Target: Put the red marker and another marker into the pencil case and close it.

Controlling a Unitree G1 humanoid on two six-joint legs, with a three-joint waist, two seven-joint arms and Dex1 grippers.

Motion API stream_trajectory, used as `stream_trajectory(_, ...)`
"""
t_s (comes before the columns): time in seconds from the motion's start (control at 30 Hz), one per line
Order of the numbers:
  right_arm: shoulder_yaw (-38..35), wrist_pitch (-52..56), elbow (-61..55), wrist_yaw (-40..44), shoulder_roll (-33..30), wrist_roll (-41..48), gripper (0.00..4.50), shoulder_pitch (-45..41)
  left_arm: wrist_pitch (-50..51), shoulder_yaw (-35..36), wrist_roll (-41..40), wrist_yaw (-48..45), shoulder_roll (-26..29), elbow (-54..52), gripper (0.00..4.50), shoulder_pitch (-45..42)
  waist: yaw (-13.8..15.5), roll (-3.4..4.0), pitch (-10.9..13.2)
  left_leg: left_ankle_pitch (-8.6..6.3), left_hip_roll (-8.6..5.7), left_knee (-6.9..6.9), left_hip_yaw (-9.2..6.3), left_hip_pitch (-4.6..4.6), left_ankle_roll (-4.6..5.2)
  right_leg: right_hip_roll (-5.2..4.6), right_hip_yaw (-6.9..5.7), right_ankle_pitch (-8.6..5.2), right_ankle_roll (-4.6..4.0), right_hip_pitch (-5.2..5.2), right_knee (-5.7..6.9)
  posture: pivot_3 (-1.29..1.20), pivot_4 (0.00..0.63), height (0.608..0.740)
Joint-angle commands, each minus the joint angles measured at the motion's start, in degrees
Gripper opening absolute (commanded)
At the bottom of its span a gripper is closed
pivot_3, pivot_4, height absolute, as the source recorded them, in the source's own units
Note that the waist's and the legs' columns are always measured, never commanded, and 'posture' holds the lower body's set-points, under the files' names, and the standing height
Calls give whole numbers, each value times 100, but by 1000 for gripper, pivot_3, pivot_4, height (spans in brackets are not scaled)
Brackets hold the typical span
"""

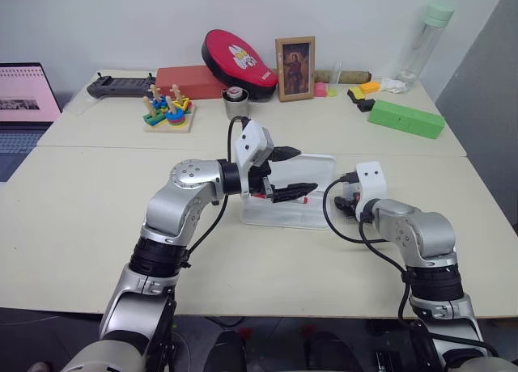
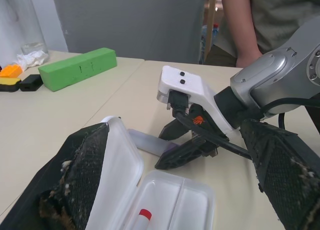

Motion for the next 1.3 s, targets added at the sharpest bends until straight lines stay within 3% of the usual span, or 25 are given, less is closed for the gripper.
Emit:
stream_trajectory(0.03,-89,-20,123,-4,-190,-201,1962,78,-62,54,-94,72,19,-230,4500,-56,2,0,0,0,0,0,0,0,0,0,0,0,0,0,0,0,150,740)
stream_trajectory(0.17,-163,-97,186,7,-318,-236,1120,42,-101,101,-100,79,54,-166,4500,-57,2,0,0,0,0,0,0,0,0,0,0,0,0,0,-1,0,150,740)
stream_trajectory(0.27,-380,-88,119,75,-477,-188,1104,-12,-108,134,-117,59,114,-166,4500,-36,4,0,0,0,0,0,0,0,0,0,0,0,0,0,-1,0,150,740)
stream_trajectory(0.4,-588,149,-204,603,-1220,3,1104,10,4,252,-234,-53,379,-353,4500,135,2,5,3,0,-2,-1,2,-3,0,-2,1,0,0,-1,-5,0,150,740)
stream_trajectory(0.6,-368,-176,-516,2214,-2944,372,1104,332,-95,548,-398,-448,1163,-569,4500,622,-18,12,8,-1,1,-14,6,-5,2,-1,2,0,-1,-8,-17,0,150,740)
stream_trajectory(0.73,137,-1403,-1006,4186,-3948,750,1104,647,-179,965,-651,-1059,1961,-700,4500,1186,-126,15,11,-2,2,-13,11,-3,3,-1,5,-1,0,-7,-17,0,150,740)
stream_trajectory(0.8,369,-1910,-1057,4718,-4149,728,1104,640,-164,1103,-758,-1204,2214,-711,4500,1345,-146,11,13,-2,5,-14,11,0,3,-1,4,-2,1,-4,-18,0,150,740)
stream_trajectory(1.0,1548,-3034,-808,5695,-3881,186,1104,-297,-611,1535,-579,-1472,2994,-558,4500,2076,-153,9,20,-1,6,-4,17,1,2,-1,11,0,10,-5,-22,0,150,740)
stream_trajectory(1.3,2884,-3764,710,6045,-2522,-968,1104,-1908,-438,1820,-762,-1137,3041,-979,4500,2685,-99,3,22,-1,9,-7,12,-6,0,0,5,3,7,-46,-17,0,150,740)
